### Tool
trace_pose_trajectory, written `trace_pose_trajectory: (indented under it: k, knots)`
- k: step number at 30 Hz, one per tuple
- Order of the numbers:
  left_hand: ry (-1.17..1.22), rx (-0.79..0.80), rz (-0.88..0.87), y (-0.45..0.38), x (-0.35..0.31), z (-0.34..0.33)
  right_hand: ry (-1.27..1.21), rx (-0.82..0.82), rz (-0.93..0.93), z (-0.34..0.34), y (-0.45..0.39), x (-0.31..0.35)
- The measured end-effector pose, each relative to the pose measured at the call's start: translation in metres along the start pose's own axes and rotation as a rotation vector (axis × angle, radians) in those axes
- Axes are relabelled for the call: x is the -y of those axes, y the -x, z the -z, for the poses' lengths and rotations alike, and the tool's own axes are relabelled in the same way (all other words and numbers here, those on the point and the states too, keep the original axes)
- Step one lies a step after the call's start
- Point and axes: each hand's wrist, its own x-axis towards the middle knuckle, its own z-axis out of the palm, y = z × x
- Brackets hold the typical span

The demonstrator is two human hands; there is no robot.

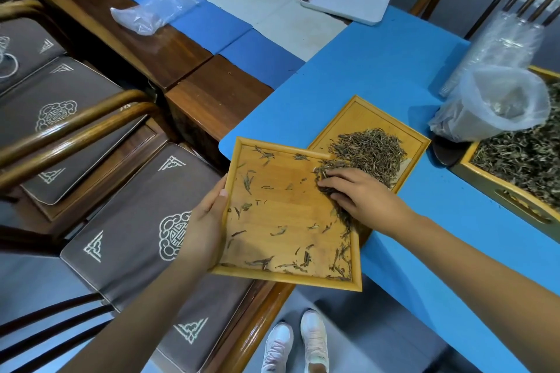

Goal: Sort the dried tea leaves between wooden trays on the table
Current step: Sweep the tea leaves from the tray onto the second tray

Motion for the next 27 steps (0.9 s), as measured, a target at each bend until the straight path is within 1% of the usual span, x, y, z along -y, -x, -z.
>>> trace_pose_trajectory:
  k: [2,5,10,15,22,27]
  knots:
    - [-0.026,0.001,-0.004,0.000,0.001,0.002,0.018,-0.005,-0.019,0.000,-0.002,-0.002]
    - [-0.018,0.051,-0.010,0.001,0.003,0.003,0.038,-0.020,-0.054,-0.001,-0.004,-0.006]
    - [-0.023,0.069,-0.033,0.003,0.004,0.005,0.037,-0.027,-0.110,0.000,-0.009,-0.010]
    - [-0.015,0.007,0.001,0.004,0.004,0.006,-0.004,-0.028,-0.181,0.001,-0.015,-0.012]
    - [0.005,0.085,-0.009,0.006,0.005,0.014,-0.035,-0.056,-0.271,-0.001,-0.017,-0.015]
    - [0.014,0.063,-0.016,0.009,0.005,0.018,-0.039,-0.081,-0.308,-0.004,-0.014,-0.018]
